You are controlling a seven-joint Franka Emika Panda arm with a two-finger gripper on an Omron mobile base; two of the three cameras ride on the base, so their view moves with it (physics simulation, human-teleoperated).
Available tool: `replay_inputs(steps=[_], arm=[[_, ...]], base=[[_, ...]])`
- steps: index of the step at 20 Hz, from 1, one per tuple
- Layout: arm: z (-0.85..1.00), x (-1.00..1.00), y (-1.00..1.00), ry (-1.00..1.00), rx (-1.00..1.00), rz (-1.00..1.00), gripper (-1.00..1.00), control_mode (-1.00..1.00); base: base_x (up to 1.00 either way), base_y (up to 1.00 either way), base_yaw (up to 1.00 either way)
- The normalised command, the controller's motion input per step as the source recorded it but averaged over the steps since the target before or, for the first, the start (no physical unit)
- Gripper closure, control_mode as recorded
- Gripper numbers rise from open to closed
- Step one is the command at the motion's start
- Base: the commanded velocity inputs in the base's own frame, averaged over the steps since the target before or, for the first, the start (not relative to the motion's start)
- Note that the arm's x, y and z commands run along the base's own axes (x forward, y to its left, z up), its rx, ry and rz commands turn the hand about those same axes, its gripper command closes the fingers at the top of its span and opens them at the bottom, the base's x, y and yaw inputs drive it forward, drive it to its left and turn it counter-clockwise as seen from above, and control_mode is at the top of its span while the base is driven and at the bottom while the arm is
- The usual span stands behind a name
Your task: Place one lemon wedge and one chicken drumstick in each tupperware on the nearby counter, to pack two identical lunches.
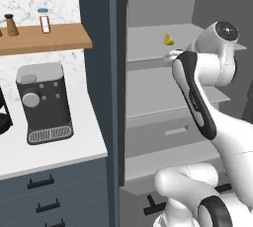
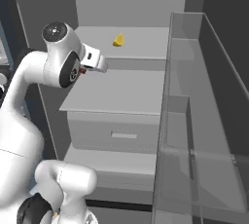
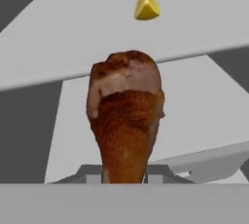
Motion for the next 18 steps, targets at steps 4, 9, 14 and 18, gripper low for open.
replay_inputs(steps=[4,9,14,18], arm=[[-0.55,-1.00,-0.13,0.06,-0.02,0.00,1.00,-1.00],[-0.65,-1.00,-0.02,0.10,-0.11,0.00,1.00,-1.00],[-0.69,-0.87,-0.14,0.11,-0.06,0.00,1.00,-1.00],[-0.40,-0.51,-0.17,0.07,0.00,0.00,1.00,-1.00]], base=[[0.00,0.00,0.00],[0.00,0.00,0.00],[0.00,0.00,0.00],[0.00,0.00,0.00]])
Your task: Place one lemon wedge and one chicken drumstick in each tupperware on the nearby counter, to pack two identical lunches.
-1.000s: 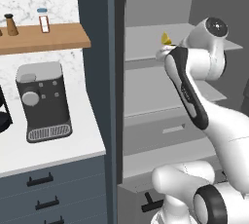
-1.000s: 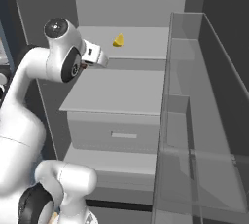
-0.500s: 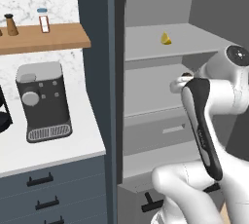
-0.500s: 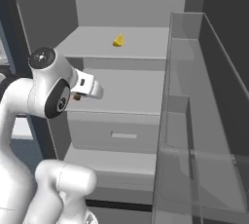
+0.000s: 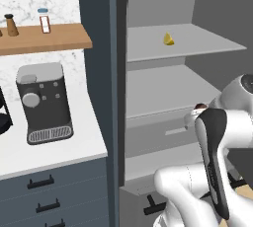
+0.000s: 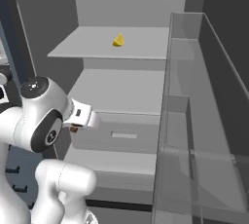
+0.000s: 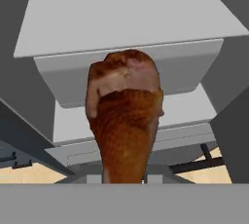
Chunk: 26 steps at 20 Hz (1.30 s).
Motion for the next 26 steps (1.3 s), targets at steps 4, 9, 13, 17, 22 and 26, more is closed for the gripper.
replay_inputs(steps=[4,9,13,17,22,26], arm=[[-0.28,-0.20,0.00,0.03,0.00,0.00,1.00,-1.00],[-0.04,-0.03,0.00,0.00,0.00,0.00,1.00,-1.00],[-0.01,-0.31,0.00,0.00,0.00,0.00,1.00,-1.00],[-0.05,-0.35,0.10,-0.02,0.00,0.00,1.00,1.00],[0.00,0.00,0.00,0.00,0.00,0.00,1.00,1.00],[0.00,0.00,0.00,0.00,0.00,0.00,1.00,1.00]], base=[[0.00,0.00,0.00],[0.00,0.00,0.00],[0.00,0.00,0.00],[-0.43,0.18,0.01],[-0.97,0.82,0.13],[-0.86,1.00,0.22]])
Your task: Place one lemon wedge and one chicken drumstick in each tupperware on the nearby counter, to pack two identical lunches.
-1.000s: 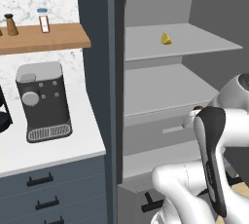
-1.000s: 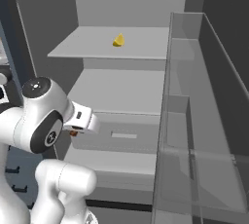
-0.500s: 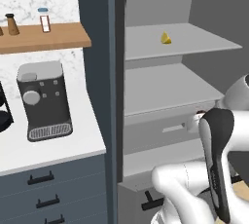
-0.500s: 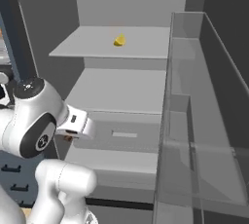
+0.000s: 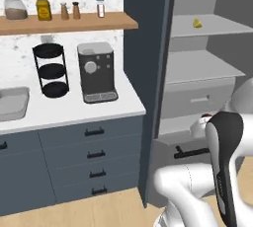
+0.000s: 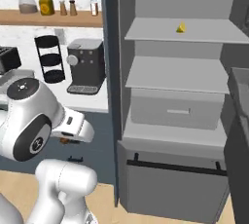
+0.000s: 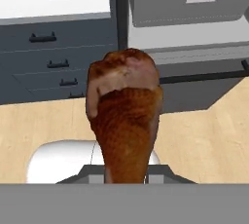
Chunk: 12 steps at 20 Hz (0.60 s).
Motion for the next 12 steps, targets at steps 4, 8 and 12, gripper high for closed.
replay_inputs(steps=[4,8,12], arm=[[0.00,0.00,0.00,0.00,0.00,0.00,1.00,1.00],[0.00,0.00,0.00,0.00,0.00,0.00,1.00,1.00],[0.00,0.00,0.00,0.00,0.00,0.00,1.00,1.00]], base=[[-0.50,1.00,0.22],[0.00,1.00,0.18],[0.36,1.00,0.05]])
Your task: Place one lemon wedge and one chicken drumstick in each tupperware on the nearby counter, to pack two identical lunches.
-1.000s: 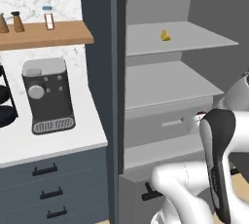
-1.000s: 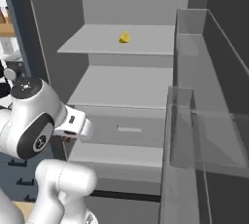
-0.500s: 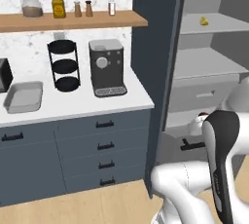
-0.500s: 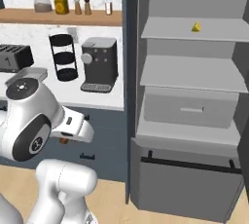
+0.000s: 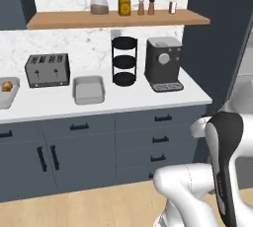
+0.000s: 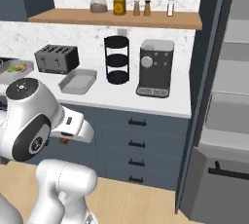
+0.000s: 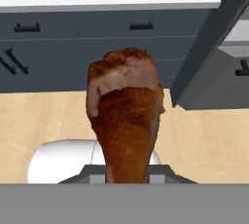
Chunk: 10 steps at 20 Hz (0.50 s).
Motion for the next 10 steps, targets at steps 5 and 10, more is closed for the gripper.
replay_inputs(steps=[5,10], arm=[[0.00,0.00,0.00,0.00,0.00,0.00,1.00,1.00],[0.00,0.00,0.00,0.00,0.00,0.00,1.00,1.00]], base=[[0.68,0.99,0.00],[0.79,0.74,-0.04]])
